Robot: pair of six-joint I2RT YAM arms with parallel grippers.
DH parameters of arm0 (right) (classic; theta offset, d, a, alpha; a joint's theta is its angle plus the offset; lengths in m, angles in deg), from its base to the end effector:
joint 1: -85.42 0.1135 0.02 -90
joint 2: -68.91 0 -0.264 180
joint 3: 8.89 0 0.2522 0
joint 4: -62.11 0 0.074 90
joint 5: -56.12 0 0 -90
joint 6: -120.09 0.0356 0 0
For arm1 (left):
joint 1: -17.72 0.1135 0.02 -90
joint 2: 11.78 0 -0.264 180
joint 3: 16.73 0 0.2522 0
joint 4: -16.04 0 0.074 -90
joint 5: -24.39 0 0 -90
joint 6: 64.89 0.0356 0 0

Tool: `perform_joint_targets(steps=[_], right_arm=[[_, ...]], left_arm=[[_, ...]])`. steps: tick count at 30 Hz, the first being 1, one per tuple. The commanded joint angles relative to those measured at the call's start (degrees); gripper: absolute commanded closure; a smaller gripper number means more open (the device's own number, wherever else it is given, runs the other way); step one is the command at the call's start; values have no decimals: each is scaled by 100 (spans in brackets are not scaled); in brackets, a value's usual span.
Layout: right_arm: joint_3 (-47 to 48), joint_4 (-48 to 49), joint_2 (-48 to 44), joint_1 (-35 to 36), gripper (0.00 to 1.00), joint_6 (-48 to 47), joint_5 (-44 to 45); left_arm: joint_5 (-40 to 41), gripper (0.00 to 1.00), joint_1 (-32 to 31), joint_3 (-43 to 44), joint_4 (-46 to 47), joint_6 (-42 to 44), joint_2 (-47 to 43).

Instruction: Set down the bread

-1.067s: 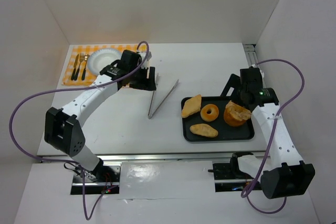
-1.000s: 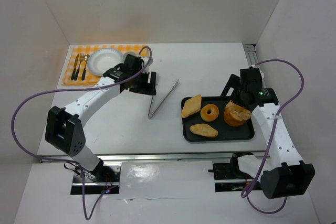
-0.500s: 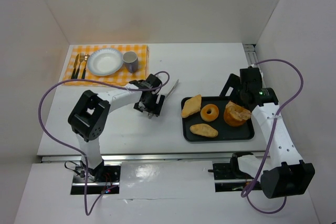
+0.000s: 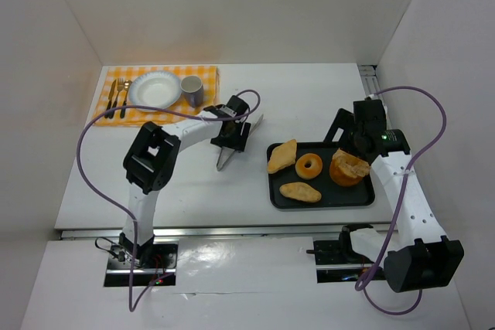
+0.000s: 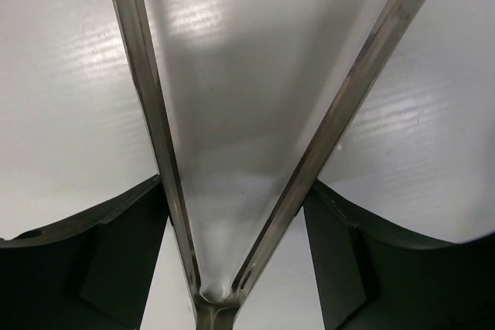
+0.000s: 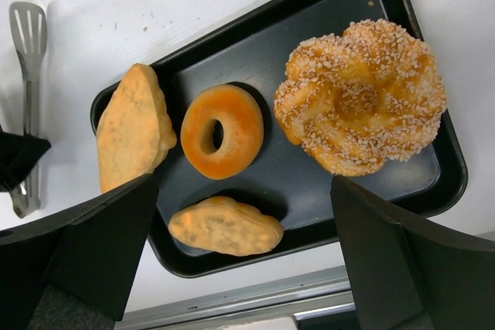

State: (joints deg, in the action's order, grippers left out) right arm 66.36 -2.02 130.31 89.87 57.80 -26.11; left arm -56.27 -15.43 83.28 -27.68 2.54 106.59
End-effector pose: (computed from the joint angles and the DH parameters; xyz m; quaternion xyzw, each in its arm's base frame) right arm 0.2081 0.0114 0.3216 0.2117 0.9145 0.0326 0.3433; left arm 0.3681 -0.2335 0.1699 0.0696 0.9649 -0.0425 0.2495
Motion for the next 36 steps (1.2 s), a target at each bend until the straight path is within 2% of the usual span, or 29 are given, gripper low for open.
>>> perform_joint_targets(steps=[1, 3, 7, 10, 11, 12, 15, 22, 24, 28, 30, 36], right_arm=[[117, 115, -103, -14, 0, -142, 128], [117, 115, -103, -14, 0, -142, 67], [117, 115, -103, -14, 0, -142, 14], [117, 115, -155, -14, 0, -195, 14], [117, 115, -155, -14, 0, -195, 14], [117, 115, -155, -14, 0, -195, 14], [169, 62, -155, -14, 0, -248, 76], [170, 115, -155, -14, 0, -248, 23], [231, 115, -103, -14, 0, -248, -29], [231, 115, -103, -14, 0, -248, -30], [231, 115, -103, -14, 0, -248, -30], [354, 63, -103, -14, 0, -248, 23]], left_arm=[[103, 19, 107, 320, 25, 77, 187], [50, 21, 107, 400, 25, 147, 248], [-187, 29, 107, 550, 25, 262, 310], [-458, 48, 107, 629, 25, 384, 57], [-521, 64, 159, 690, 25, 472, -58], [-573, 74, 159, 691, 25, 473, -172], [-854, 93, 273, 875, -81, 525, -752], [-2075, 93, 266, 708, -396, 753, -2036], [-1990, 90, 116, 769, -809, 858, -2168], [-1121, 80, -524, 875, -1495, 982, -2423], [-1119, 73, -675, 875, -1732, 982, -2563], [-1769, 62, -1334, 928, -1865, 719, -2634]])
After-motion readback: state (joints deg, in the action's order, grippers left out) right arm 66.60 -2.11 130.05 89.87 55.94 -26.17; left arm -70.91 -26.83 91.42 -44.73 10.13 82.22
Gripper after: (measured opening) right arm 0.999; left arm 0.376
